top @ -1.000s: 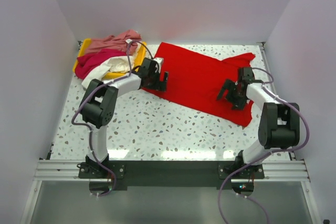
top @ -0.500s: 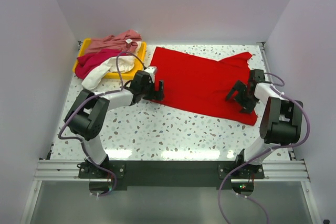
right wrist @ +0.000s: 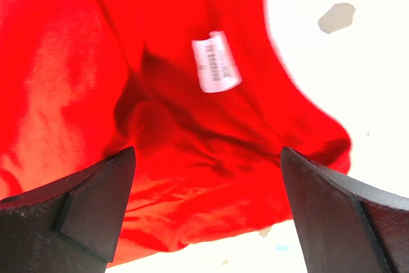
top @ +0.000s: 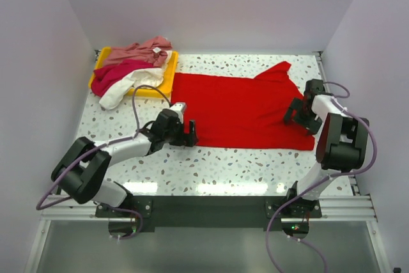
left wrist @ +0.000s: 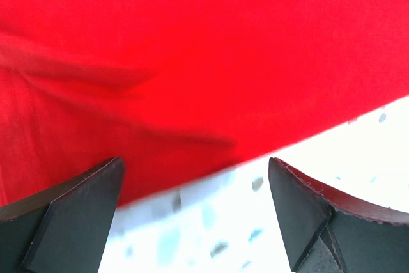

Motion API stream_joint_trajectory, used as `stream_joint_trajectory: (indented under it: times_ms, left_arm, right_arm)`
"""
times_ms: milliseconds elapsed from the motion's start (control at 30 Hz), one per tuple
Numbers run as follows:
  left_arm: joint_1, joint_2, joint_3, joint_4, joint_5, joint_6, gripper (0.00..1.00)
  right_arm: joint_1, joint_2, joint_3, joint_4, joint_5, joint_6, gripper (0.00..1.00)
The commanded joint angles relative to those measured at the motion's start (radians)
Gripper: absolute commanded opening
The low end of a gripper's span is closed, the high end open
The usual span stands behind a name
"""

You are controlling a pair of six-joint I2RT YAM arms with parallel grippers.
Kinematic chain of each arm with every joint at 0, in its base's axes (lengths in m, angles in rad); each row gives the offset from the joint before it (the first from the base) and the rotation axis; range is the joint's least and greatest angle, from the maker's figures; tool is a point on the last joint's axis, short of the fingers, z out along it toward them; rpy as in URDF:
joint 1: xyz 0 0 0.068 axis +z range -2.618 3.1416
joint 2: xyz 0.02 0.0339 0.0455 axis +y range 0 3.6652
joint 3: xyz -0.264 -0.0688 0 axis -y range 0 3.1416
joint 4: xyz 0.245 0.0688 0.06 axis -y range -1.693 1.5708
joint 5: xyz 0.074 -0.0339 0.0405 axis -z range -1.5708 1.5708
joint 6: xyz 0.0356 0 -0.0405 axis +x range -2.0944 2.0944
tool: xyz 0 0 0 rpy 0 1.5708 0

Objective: Fold and stack the t-shirts
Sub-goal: Fold the tshirt

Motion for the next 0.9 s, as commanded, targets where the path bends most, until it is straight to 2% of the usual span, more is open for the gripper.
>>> stream_joint_trajectory:
  times_ms: [0, 167, 233, 300, 367, 400, 500, 600, 767, 867]
  left_arm:
    - [-0.037, -0.107, -0.044, -0.186, -0.063, -0.09, 1.0]
    - [-0.04, -0.277, -0.013, -0.29, -0.15, -0.111, 1.0]
    - [-0.039, -0.3, 0.004, -0.307, -0.19, -0.102, 1.0]
    - [-0.039, -0.297, 0.015, -0.312, -0.243, -0.09, 1.0]
    - [-0.037, -0.259, 0.044, -0.311, -0.265, -0.062, 1.0]
    - [-0.037, -0.238, 0.059, -0.311, -0.28, -0.053, 1.0]
    - [-0.037, -0.17, 0.133, -0.308, -0.307, -0.007, 0.99]
    - [-0.037, -0.138, 0.197, -0.305, -0.34, 0.036, 0.97]
    - [-0.037, -0.079, 0.268, -0.314, -0.377, 0.085, 0.94]
    - [-0.037, -0.069, 0.26, -0.318, -0.386, 0.077, 0.92]
  right_arm:
    - [-0.005, -0.107, 0.016, -0.014, 0.047, -0.052, 0.99]
    - [0.004, -0.266, -0.004, -0.028, -0.016, -0.049, 0.99]
    - [0.05, -0.331, 0.003, -0.033, -0.042, -0.049, 0.99]
    - [0.149, -0.366, 0.02, -0.048, -0.003, -0.049, 0.99]
    - [0.19, -0.369, 0.052, -0.056, 0.027, -0.044, 0.99]
    - [0.231, -0.365, 0.062, -0.048, -0.004, -0.029, 0.99]
    - [0.237, -0.323, 0.098, -0.024, -0.057, -0.001, 0.98]
    - [0.263, -0.256, 0.164, -0.023, -0.053, -0.004, 0.95]
    - [0.282, -0.104, 0.255, 0.001, -0.057, -0.017, 0.84]
    - [0.294, -0.04, 0.31, 0.01, -0.068, -0.02, 0.79]
